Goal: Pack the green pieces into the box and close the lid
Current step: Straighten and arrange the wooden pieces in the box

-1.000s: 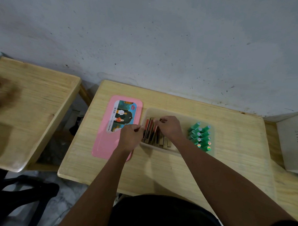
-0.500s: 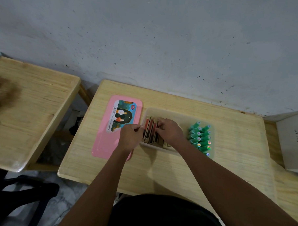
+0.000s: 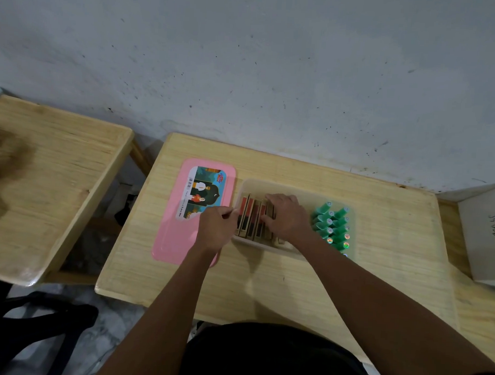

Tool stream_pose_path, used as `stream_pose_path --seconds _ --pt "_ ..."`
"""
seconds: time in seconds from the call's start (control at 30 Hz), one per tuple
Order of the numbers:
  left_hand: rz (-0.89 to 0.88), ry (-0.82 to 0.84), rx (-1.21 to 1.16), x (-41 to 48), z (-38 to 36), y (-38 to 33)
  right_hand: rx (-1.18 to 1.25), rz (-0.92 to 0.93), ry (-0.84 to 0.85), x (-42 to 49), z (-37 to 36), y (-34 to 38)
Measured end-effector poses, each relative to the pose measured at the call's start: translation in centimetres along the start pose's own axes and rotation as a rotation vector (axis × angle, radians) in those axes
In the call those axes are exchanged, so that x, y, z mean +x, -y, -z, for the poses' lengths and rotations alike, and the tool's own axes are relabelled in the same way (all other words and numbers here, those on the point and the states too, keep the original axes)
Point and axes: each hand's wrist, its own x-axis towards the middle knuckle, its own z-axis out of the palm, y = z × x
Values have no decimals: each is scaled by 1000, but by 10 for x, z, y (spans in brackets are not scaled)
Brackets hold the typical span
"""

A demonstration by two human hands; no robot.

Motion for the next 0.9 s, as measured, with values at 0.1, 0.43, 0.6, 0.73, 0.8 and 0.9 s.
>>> stream_pose_path --seconds 0.1,0.43,0.6,0.73,0.8,0.9 --pt "-2 7 6 -1 0 -1 -60 61 80 4 5 -3" --pt "8 12 -29 -3 1 -3 -142 75 164 8 8 0" --pt "8 8 -39 -3 1 -3 116 29 113 5 8 -4" --pt "5 11 -40 -3 1 -2 526 -65 84 -1 9 -4" --pt "-1 0 -24 -2 1 -1 679 -96 87 -2 11 -2" --pt "-3 -8 -13 0 1 0 817 -161 49 0 18 -1"
